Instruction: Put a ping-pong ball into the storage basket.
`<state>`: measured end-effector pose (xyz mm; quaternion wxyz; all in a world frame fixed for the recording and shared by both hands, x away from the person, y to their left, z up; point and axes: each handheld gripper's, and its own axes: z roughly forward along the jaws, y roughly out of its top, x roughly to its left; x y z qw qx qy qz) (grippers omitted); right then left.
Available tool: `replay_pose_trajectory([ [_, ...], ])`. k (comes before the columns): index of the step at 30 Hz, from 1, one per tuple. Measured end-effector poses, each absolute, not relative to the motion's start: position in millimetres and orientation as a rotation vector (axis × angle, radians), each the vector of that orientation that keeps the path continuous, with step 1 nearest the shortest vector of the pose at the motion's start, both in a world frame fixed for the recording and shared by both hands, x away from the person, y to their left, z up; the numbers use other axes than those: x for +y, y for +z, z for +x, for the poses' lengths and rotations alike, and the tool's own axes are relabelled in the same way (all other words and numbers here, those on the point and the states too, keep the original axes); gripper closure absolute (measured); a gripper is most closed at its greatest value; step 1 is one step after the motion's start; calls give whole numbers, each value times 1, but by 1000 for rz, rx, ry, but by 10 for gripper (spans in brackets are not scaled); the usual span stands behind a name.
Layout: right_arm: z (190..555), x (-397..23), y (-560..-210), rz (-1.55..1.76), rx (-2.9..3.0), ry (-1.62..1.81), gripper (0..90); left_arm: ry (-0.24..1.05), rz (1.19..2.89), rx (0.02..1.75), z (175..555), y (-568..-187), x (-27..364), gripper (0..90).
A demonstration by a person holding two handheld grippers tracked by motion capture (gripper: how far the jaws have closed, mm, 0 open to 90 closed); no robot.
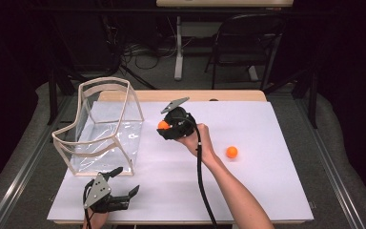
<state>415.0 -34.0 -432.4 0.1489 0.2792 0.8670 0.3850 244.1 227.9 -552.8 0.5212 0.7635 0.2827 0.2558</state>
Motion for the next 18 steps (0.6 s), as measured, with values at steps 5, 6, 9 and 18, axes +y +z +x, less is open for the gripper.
replay_pose_trajectory([
  [5,416,-31,-430,796,2498,1105,509,613,1829,676,244,-553,228,157],
  [6,417,-30,-429,798,2499,1103,509,612,1829,677,244,-553,228,157],
  [9,417,-29,-427,797,2498,1108,509,612,1830,677,244,-553,228,157],
  [18,419,-24,-420,781,2500,1114,509,614,1830,676,244,-553,228,157],
])
